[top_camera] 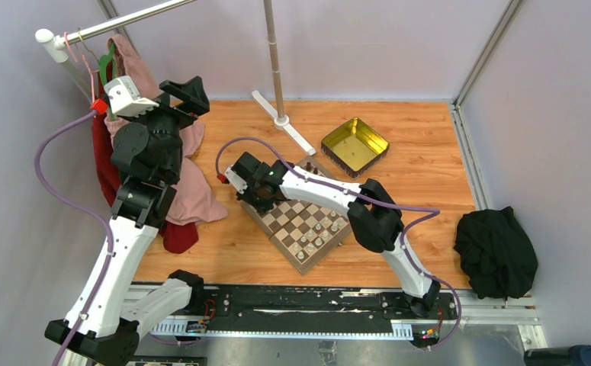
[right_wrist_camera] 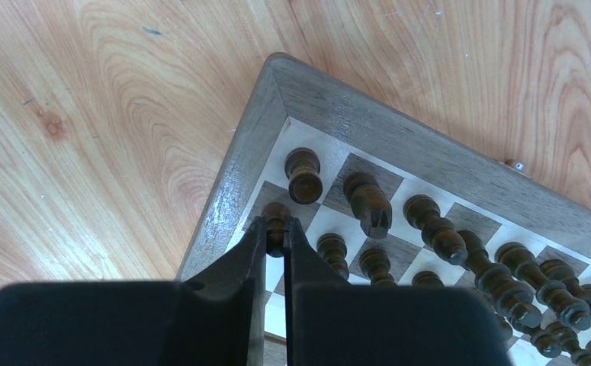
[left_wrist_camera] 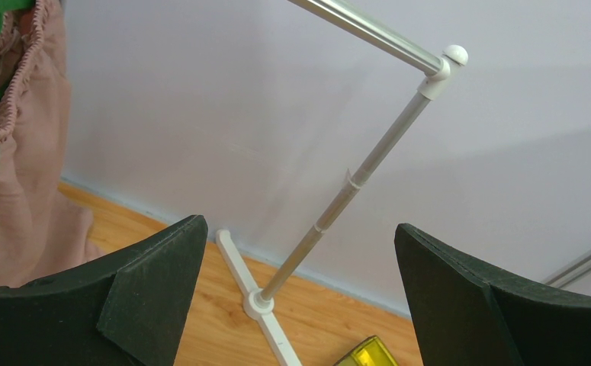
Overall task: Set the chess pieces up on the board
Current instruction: Place the chess piece on the chessboard.
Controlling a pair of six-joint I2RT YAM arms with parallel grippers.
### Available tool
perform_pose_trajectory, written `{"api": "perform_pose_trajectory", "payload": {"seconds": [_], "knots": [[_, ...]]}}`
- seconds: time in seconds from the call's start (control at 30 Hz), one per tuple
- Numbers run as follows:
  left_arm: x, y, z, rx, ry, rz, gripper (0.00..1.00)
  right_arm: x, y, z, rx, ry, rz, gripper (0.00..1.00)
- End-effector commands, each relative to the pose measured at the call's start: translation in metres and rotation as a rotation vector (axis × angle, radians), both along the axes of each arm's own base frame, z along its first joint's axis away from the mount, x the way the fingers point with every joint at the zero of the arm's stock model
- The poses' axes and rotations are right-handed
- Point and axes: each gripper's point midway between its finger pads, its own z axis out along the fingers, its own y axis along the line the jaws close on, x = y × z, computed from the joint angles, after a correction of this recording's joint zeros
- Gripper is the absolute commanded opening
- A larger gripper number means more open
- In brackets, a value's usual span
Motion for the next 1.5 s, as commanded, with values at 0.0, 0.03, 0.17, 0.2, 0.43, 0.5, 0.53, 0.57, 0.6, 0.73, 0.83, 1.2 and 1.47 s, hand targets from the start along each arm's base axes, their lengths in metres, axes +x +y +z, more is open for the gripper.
{"api": "perform_pose_trajectory", "payload": {"seconds": [0.0, 0.03, 0.17, 0.2, 0.43, 0.5, 0.53, 0.57, 0.6, 0.73, 0.83, 1.2, 1.47], "knots": [[-0.001, -0.002, 0.003, 0.005, -0.025, -0.008, 1.0, 0.001, -0.009, -0.017, -0.045, 0.027, 0.002, 0.15], [-0.001, -0.002, 0.003, 0.004, -0.025, -0.007, 1.0, 0.001, -0.01, -0.017, -0.045, 0.027, 0.002, 0.19], [0.0, -0.002, 0.002, 0.002, -0.024, -0.008, 1.0, 0.001, -0.009, -0.016, -0.042, 0.026, 0.002, 0.31], [-0.001, -0.002, 0.002, 0.002, -0.024, -0.008, 1.0, 0.001, -0.009, -0.014, -0.04, 0.025, 0.002, 0.33], [0.0, -0.002, 0.002, 0.001, -0.023, -0.008, 1.0, 0.001, -0.008, -0.009, -0.028, 0.021, 0.006, 0.39], [0.0, -0.002, 0.002, 0.0, -0.024, -0.007, 1.0, 0.0, -0.007, -0.006, -0.023, 0.02, 0.008, 0.39], [-0.001, -0.002, 0.003, 0.0, -0.025, -0.007, 1.0, 0.001, -0.007, -0.005, -0.021, 0.016, 0.007, 0.39], [0.0, -0.003, 0.002, 0.002, -0.022, -0.008, 1.0, 0.001, -0.007, -0.003, -0.017, 0.014, 0.008, 0.39], [0.0, -0.003, 0.002, 0.001, -0.021, -0.009, 1.0, 0.001, -0.008, -0.001, -0.016, 0.011, 0.007, 0.4], [0.001, -0.004, 0.002, -0.008, -0.021, -0.013, 1.0, 0.003, -0.009, 0.012, 0.0, -0.009, 0.005, 0.4], [0.003, -0.005, 0.002, -0.013, -0.02, -0.017, 1.0, 0.003, -0.009, 0.018, 0.009, -0.017, 0.007, 0.4], [0.006, -0.005, 0.0, -0.017, -0.01, -0.008, 1.0, 0.003, -0.012, 0.041, 0.042, -0.047, 0.005, 0.41], [0.015, -0.009, -0.01, 0.003, 0.029, 0.006, 1.0, 0.004, -0.016, 0.06, 0.064, -0.083, -0.006, 0.41]]}}
